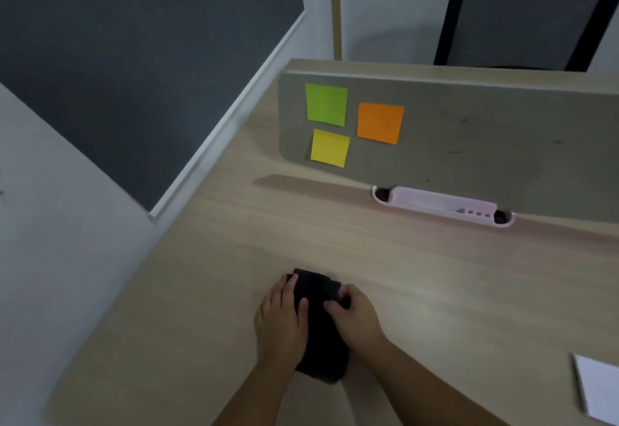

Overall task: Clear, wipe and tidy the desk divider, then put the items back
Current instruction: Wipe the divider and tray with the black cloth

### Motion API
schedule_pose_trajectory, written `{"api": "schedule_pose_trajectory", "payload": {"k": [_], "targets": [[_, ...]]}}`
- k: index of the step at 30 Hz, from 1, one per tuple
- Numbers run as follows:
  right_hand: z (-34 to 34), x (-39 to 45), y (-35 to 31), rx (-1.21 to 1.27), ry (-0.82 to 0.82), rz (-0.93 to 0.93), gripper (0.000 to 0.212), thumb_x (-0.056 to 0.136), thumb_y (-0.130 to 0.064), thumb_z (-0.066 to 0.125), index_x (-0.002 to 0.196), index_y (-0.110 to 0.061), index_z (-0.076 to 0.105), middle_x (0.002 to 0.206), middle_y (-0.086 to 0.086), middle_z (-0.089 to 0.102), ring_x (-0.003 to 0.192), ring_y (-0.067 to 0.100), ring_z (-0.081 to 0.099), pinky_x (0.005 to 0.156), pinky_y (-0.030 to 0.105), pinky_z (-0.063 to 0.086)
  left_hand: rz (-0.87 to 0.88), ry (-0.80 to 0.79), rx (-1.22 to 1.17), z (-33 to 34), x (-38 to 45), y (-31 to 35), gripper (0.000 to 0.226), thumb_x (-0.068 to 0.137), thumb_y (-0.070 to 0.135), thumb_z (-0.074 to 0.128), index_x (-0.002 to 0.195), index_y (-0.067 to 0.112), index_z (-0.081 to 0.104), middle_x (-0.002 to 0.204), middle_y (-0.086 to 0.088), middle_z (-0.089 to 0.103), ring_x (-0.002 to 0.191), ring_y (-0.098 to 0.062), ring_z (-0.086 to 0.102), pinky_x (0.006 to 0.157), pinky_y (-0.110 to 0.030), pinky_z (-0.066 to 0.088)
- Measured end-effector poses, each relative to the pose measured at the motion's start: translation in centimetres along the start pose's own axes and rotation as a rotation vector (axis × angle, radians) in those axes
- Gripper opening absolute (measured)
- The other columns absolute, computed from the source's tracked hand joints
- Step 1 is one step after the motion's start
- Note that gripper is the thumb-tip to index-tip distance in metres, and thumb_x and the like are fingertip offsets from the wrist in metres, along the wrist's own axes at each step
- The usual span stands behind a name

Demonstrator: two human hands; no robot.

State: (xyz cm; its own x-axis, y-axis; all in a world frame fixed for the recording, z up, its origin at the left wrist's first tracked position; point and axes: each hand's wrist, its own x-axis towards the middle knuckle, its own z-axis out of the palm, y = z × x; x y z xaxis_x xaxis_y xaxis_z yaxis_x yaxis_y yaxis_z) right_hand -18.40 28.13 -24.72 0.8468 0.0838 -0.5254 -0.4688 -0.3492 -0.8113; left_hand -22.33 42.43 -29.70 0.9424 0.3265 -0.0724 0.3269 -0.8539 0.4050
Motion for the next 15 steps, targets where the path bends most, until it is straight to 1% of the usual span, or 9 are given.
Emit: {"api": "schedule_pose_trajectory", "payload": {"k": [1, 2, 3, 4, 6, 8, 10, 13, 15], "targets": [[0.1, -0.2, -0.4, 0.288, -0.062, 0.095, 0.002, 0.084, -0.009, 0.058, 0.084, -0.01, 0.057, 0.087, 0.013, 0.065, 0.084, 0.03, 0.063, 0.071, 0.032, 0.049, 0.007, 0.001, -0.028, 0.0, 0.0, 0.0, 0.048, 0.098, 0.043, 0.03, 0.143, 0.03, 0.042, 0.151, 0.007, 0.044, 0.135, -0.019, 0.042, 0.108, -0.038, 0.035], [0.0, -0.5, -0.7, 0.554, -0.113, 0.2, 0.011, 0.085, -0.006, 0.055, 0.094, -0.006, 0.061, 0.094, 0.018, 0.069, 0.089, 0.034, 0.066, 0.079, 0.038, 0.054, 0.022, -0.011, -0.083, 0.0, 0.2, 0.1, 0.044, 0.099, 0.041, 0.032, 0.14, 0.033, 0.047, 0.149, 0.009, 0.045, 0.133, -0.018, 0.043, 0.108, -0.035, 0.035], [-0.3, -0.9, -0.9, 0.78, -0.15, 0.293, 0.021, 0.086, -0.006, 0.053, 0.104, -0.005, 0.063, 0.103, 0.022, 0.069, 0.097, 0.038, 0.066, 0.089, 0.047, 0.053, 0.044, -0.03, -0.175, -0.2, 0.5, 0.5, 0.041, 0.099, 0.04, 0.031, 0.134, 0.037, 0.051, 0.145, 0.01, 0.048, 0.131, -0.015, 0.045, 0.107, -0.03, 0.035], [-1.0, -1.4, -1.0, 0.945, -0.175, 0.357, 0.028, 0.086, -0.008, 0.053, 0.113, -0.005, 0.063, 0.11, 0.025, 0.068, 0.104, 0.041, 0.063, 0.097, 0.053, 0.048, 0.065, -0.055, -0.295, -0.6, 0.7, 1.2, 0.038, 0.098, 0.041, 0.03, 0.128, 0.042, 0.054, 0.14, 0.012, 0.051, 0.129, -0.011, 0.047, 0.106, -0.024, 0.034], [-3.5, -2.5, -1.9, 1.118, -0.198, 0.412, 0.037, 0.088, -0.011, 0.052, 0.123, -0.001, 0.058, 0.119, 0.028, 0.064, 0.114, 0.042, 0.059, 0.104, 0.053, 0.042, 0.117, -0.092, -0.529, -1.3, 1.5, 3.5, 0.03, 0.097, 0.041, 0.033, 0.118, 0.05, 0.053, 0.131, 0.02, 0.052, 0.125, 0.002, 0.047, 0.104, -0.014, 0.033], [-6.9, -3.7, -3.6, 1.126, -0.191, 0.387, 0.038, 0.088, -0.012, 0.054, 0.122, 0.005, 0.057, 0.116, 0.029, 0.066, 0.11, 0.037, 0.062, 0.099, 0.046, 0.045, 0.189, -0.069, -0.656, -1.8, 2.1, 5.9, 0.03, 0.097, 0.041, 0.036, 0.122, 0.047, 0.052, 0.132, 0.026, 0.05, 0.124, 0.009, 0.046, 0.103, -0.009, 0.034], [-10.8, -5.1, -6.1, 1.041, -0.111, 0.278, 0.035, 0.085, -0.01, 0.057, 0.116, 0.005, 0.061, 0.107, 0.027, 0.07, 0.095, 0.032, 0.067, 0.086, 0.041, 0.05, 0.205, -0.082, -0.692, -1.2, 2.9, 7.6, 0.036, 0.097, 0.045, 0.037, 0.13, 0.043, 0.05, 0.135, 0.029, 0.049, 0.125, 0.01, 0.046, 0.102, -0.011, 0.036], [-15.8, -7.3, -11.2, 0.903, 0.088, -0.077, 0.025, 0.077, -0.016, 0.06, 0.099, -0.007, 0.07, 0.093, 0.019, 0.073, 0.076, 0.024, 0.068, 0.072, 0.036, 0.049, 0.227, -0.155, -0.596, 1.5, 4.4, 8.6, 0.04, 0.092, 0.05, 0.039, 0.127, 0.037, 0.054, 0.14, 0.026, 0.046, 0.13, -0.001, 0.047, 0.109, -0.03, 0.042], [-18.1, -7.8, -14.1, 0.793, 0.329, -0.349, 0.016, 0.084, -0.016, 0.059, 0.084, -0.018, 0.075, 0.083, 0.007, 0.074, 0.076, 0.017, 0.069, 0.073, 0.035, 0.052, 0.32, -0.21, -0.412, 3.9, 5.0, 9.1, 0.048, 0.092, 0.05, 0.035, 0.128, 0.03, 0.059, 0.143, 0.024, 0.041, 0.137, -0.012, 0.044, 0.114, -0.038, 0.038]]}}
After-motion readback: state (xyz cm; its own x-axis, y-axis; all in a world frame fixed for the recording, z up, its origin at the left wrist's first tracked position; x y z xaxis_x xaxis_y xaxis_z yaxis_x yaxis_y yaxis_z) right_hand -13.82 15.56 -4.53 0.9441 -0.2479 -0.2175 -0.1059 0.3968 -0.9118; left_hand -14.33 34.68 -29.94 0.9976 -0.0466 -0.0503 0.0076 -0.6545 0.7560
